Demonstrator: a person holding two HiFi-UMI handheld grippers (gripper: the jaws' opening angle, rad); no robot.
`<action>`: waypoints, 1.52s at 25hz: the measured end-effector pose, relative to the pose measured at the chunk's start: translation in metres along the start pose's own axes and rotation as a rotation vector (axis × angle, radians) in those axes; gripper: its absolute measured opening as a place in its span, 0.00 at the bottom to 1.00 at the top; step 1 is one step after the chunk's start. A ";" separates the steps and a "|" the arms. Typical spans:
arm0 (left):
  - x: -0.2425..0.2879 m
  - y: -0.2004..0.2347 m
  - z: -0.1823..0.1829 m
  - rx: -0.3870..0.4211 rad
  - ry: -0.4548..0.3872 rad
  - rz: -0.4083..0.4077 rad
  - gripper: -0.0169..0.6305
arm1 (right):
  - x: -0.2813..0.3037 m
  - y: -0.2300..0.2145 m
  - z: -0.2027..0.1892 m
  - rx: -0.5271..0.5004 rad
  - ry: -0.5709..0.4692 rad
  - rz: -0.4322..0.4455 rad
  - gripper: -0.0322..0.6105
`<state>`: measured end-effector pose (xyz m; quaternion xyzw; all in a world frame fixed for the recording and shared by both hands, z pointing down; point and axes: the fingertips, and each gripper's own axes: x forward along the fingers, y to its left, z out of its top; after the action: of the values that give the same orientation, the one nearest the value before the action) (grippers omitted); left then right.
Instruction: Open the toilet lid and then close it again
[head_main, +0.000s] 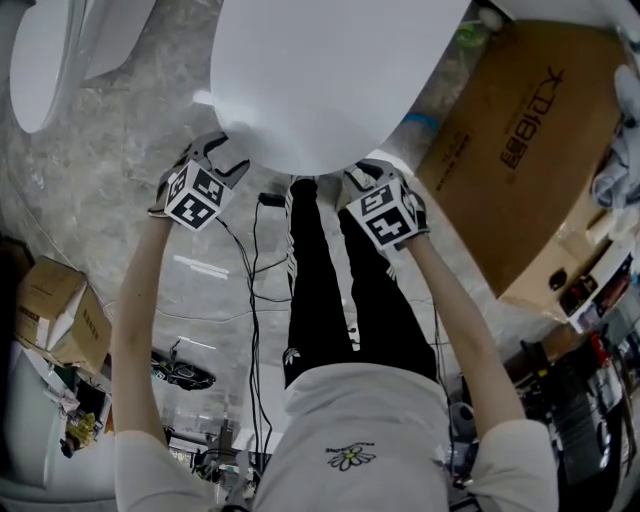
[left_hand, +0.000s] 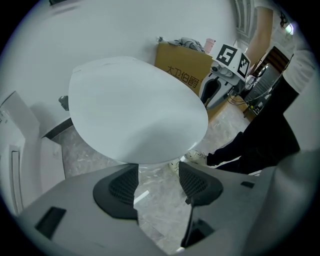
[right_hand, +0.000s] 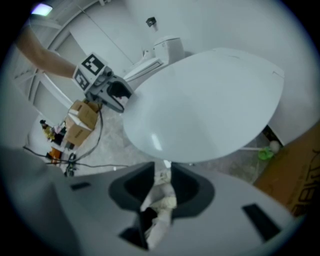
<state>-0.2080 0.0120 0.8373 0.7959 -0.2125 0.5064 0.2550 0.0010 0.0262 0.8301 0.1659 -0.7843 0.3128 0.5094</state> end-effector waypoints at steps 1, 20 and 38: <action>0.002 0.002 0.000 -0.007 -0.002 0.002 0.44 | 0.002 -0.001 0.000 -0.002 0.000 -0.005 0.23; -0.021 0.007 0.009 -0.116 -0.042 0.103 0.44 | -0.028 -0.012 0.014 0.071 -0.055 -0.124 0.24; -0.410 -0.047 0.354 -0.220 -1.034 0.485 0.18 | -0.410 0.021 0.227 -0.050 -0.893 -0.509 0.14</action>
<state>-0.0952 -0.1381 0.3269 0.8372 -0.5369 0.0708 0.0760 0.0056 -0.1318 0.3881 0.4565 -0.8675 0.0588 0.1887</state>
